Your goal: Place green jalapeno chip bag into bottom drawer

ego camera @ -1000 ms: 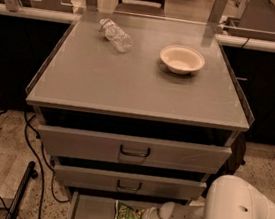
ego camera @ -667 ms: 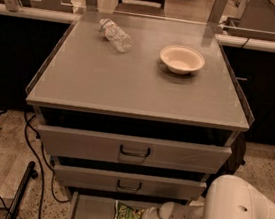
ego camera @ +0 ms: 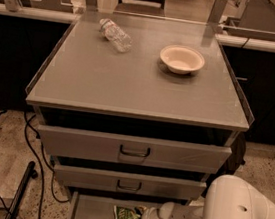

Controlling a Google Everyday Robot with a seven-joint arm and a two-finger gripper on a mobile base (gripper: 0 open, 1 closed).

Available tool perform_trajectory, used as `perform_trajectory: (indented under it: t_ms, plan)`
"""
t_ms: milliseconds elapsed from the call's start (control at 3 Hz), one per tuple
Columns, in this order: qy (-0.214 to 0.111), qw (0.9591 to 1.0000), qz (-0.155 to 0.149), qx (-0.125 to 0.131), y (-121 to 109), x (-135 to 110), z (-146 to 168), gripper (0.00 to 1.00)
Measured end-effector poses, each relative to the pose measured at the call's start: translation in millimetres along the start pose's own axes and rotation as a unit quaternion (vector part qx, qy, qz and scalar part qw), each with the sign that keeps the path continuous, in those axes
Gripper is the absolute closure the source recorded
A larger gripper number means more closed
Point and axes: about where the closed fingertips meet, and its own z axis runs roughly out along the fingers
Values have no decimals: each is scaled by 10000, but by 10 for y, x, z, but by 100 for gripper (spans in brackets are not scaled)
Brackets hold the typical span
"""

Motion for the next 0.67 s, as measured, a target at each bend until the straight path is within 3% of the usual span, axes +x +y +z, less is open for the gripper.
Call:
perform_trajectory:
  t_ms: [667]
  plan:
    - [-2, 10000, 0, -4, 5, -2, 4, 0]
